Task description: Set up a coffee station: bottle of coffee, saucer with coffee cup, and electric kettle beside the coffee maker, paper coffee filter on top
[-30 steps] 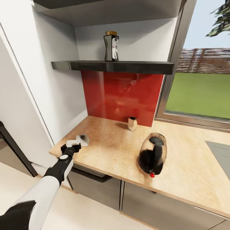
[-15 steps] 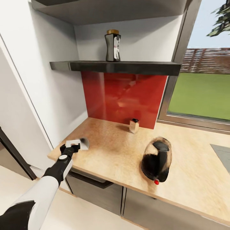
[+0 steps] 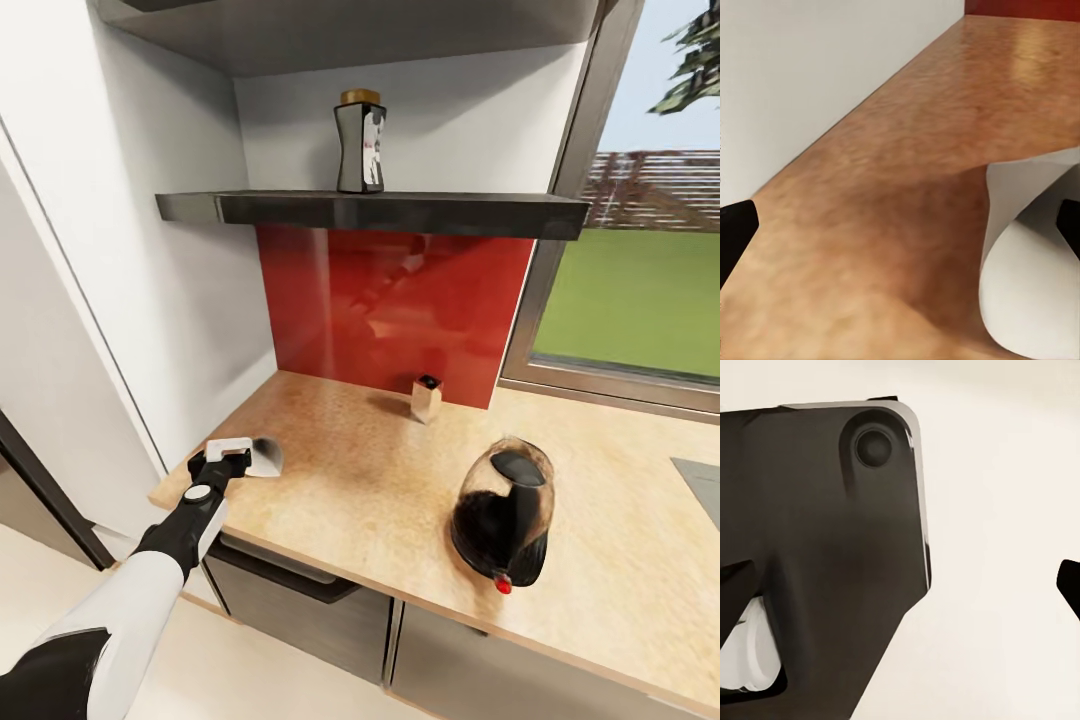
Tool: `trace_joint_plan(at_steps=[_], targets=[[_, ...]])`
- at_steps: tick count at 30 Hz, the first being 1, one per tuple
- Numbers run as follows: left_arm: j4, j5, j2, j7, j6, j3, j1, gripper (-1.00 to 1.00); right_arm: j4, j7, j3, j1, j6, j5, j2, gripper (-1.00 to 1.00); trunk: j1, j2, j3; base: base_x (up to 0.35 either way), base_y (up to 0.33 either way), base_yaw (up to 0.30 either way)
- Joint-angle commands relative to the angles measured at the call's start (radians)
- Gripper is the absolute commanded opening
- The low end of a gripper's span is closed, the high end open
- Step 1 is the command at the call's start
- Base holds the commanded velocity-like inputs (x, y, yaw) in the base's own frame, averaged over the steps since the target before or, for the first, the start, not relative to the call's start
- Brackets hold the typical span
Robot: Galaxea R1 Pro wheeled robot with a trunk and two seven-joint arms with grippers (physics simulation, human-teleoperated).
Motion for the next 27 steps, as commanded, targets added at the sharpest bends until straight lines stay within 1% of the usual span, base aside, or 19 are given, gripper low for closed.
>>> trace_joint_plan(at_steps=[1,4,6,10,27], targets=[[0.001,-0.010,0.000,0.001,-0.003,0.004,-0.001,1.00,0.000,0.002,-0.004,-0.001,-0.004,-0.007,0.000,1.00,0.001,-0.002,-0.002,0.001,0.001,0.000],[0.002,-0.010,0.000,0.001,-0.003,0.005,0.003,1.00,0.000,0.002,-0.004,-0.001,-0.004,-0.007,0.000,1.00,0.001,-0.002,-0.002,0.013,0.000,0.000],[0.001,-0.010,0.000,0.001,-0.003,0.005,0.016,1.00,0.000,0.002,-0.004,-0.001,-0.004,-0.007,0.000,1.00,0.001,-0.002,-0.002,0.104,0.000,0.000],[0.001,-0.010,0.001,0.001,-0.003,0.005,0.024,1.00,0.000,0.002,-0.004,-0.001,-0.004,-0.007,0.000,1.00,0.001,-0.002,-0.002,0.117,0.000,0.000],[0.002,-0.009,0.002,0.001,-0.003,0.005,0.027,1.00,0.001,0.002,-0.004,-0.001,-0.004,-0.005,-0.002,1.00,0.001,-0.002,-0.002,0.014,0.000,0.000]])
